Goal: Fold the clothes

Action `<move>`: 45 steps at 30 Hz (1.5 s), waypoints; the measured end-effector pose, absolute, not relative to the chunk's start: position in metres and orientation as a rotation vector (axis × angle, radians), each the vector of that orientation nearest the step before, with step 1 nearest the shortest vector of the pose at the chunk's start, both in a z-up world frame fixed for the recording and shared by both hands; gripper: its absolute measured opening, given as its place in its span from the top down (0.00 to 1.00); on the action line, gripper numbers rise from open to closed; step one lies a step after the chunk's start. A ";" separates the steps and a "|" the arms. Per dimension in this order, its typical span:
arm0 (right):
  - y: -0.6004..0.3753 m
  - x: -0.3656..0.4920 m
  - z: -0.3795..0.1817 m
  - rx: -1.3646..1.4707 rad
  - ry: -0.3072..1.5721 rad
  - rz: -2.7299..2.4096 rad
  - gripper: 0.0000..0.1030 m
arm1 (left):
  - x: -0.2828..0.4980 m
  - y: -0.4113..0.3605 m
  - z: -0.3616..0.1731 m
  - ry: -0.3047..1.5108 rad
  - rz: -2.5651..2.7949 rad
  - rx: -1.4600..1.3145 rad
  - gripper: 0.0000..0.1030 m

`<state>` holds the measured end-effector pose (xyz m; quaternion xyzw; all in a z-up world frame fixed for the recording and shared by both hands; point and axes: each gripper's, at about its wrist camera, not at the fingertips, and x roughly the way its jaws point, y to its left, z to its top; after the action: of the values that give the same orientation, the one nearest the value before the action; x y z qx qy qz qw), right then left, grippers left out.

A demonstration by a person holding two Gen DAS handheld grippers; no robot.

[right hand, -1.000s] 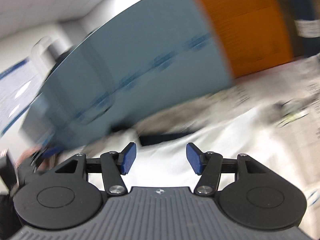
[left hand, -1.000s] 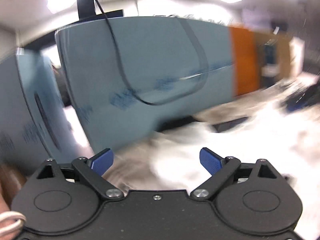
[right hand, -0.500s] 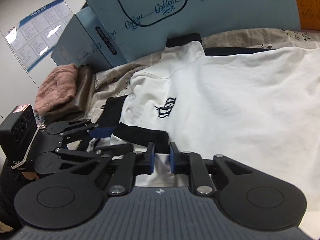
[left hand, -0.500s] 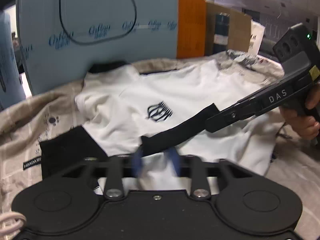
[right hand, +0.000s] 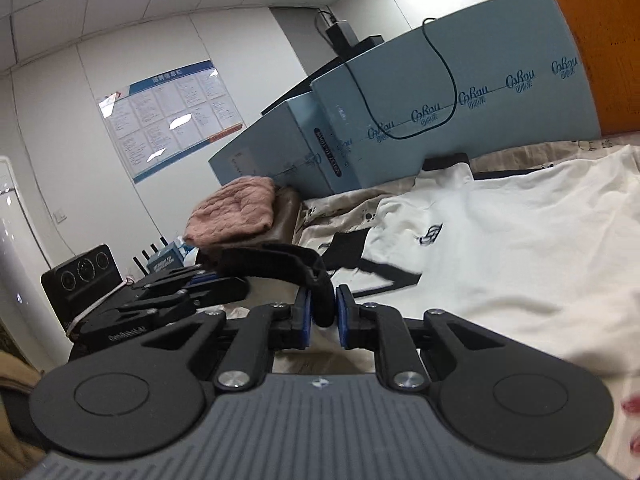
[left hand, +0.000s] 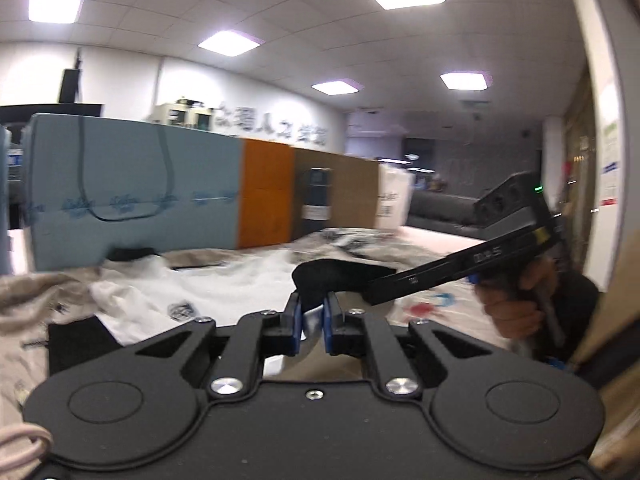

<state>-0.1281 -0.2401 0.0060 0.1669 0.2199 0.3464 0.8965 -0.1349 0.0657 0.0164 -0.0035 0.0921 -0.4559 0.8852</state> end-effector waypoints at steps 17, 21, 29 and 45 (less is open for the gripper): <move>-0.255 -0.189 -0.023 0.328 0.534 0.663 0.38 | -0.179 0.073 -0.024 0.377 -1.040 0.111 0.46; -0.286 -0.165 -0.006 0.438 0.473 0.367 0.38 | -0.173 0.075 -0.005 0.235 -1.028 0.044 0.20; -0.295 -0.090 -0.010 0.500 0.617 -0.152 0.46 | -0.131 0.023 -0.008 0.257 -1.064 0.052 0.14; -0.322 -0.165 -0.022 0.463 0.596 -0.366 0.86 | -0.123 0.013 -0.028 0.354 -1.117 0.102 0.08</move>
<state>-0.1651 -0.3220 -0.0220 0.2248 0.2892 -0.1778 0.9133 -0.1227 0.0129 -0.0284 0.0483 0.1668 -0.5269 0.8320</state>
